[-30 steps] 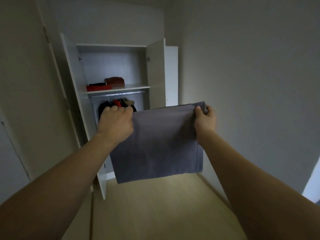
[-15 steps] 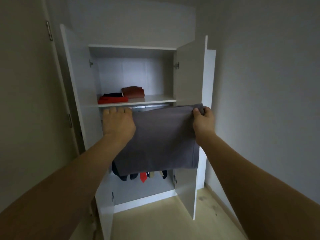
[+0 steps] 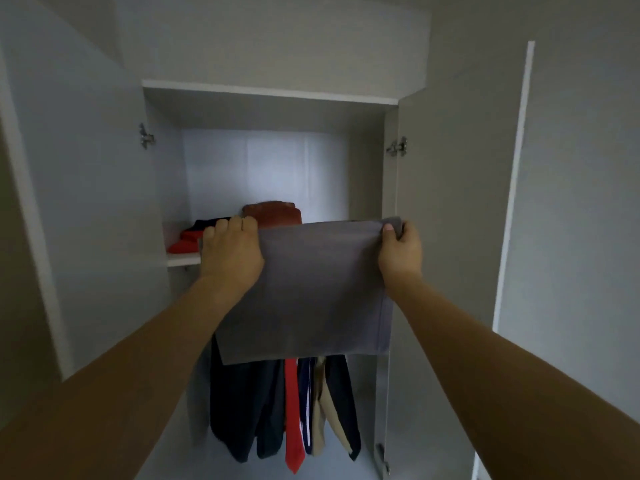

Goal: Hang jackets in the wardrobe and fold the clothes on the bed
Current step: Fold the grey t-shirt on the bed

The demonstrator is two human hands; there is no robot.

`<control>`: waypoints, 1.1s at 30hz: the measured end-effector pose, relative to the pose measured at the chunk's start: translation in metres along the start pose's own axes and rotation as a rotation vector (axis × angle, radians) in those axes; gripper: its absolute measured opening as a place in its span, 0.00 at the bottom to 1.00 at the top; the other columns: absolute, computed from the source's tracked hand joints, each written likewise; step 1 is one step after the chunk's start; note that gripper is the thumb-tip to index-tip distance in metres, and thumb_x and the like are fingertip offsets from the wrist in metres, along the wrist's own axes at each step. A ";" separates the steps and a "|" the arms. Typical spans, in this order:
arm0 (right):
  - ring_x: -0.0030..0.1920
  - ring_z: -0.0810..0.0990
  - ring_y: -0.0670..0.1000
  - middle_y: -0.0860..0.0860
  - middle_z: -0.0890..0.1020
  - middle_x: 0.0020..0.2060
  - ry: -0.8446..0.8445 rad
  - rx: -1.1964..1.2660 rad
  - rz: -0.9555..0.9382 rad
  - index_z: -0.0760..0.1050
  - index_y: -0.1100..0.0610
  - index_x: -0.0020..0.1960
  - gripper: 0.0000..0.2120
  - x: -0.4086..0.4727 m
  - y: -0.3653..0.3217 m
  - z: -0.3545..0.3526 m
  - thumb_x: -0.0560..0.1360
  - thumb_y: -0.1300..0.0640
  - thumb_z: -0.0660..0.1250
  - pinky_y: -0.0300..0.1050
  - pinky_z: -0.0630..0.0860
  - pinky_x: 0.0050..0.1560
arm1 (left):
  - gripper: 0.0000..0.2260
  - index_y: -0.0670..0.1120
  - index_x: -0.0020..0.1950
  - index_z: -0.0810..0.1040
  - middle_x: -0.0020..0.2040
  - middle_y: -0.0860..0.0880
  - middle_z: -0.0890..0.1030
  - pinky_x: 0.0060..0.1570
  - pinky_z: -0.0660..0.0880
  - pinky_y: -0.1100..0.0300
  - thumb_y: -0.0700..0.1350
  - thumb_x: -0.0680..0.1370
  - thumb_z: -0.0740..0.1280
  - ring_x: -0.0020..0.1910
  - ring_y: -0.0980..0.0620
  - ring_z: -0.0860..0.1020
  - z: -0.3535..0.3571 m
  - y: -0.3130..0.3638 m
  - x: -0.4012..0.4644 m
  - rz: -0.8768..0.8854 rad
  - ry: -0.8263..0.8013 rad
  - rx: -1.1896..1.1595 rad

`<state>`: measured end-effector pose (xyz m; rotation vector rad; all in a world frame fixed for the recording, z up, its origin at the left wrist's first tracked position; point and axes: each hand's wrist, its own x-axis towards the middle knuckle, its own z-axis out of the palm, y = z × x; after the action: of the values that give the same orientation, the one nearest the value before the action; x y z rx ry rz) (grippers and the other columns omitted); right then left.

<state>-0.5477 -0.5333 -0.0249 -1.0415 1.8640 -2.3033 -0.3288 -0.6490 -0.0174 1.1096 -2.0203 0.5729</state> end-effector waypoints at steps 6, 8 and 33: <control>0.59 0.76 0.58 0.59 0.78 0.59 0.003 -0.037 -0.019 0.71 0.61 0.64 0.14 0.135 0.049 0.081 0.82 0.55 0.57 0.42 0.66 0.54 | 0.08 0.37 0.46 0.76 0.43 0.38 0.77 0.46 0.67 0.47 0.32 0.68 0.64 0.43 0.38 0.74 0.115 0.000 0.122 0.046 0.103 0.019; 0.59 0.76 0.58 0.59 0.78 0.58 -0.007 -0.035 -0.036 0.71 0.61 0.63 0.14 0.184 0.066 0.108 0.82 0.55 0.57 0.43 0.67 0.54 | 0.07 0.38 0.44 0.75 0.41 0.38 0.77 0.46 0.67 0.47 0.32 0.67 0.62 0.42 0.39 0.74 0.147 0.001 0.163 0.071 0.154 0.057; 0.78 0.49 0.59 0.58 0.51 0.78 -0.980 -1.166 -0.146 0.54 0.55 0.79 0.38 0.403 0.320 0.355 0.78 0.32 0.44 0.63 0.42 0.75 | 0.29 0.54 0.79 0.56 0.80 0.48 0.56 0.75 0.54 0.44 0.65 0.81 0.45 0.77 0.45 0.57 0.498 -0.032 0.289 -0.193 -0.862 -0.134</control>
<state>-0.8147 -1.0956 -0.0810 -1.8504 2.4297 -0.2102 -0.5982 -1.1524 -0.0988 1.6171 -2.5505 -0.1967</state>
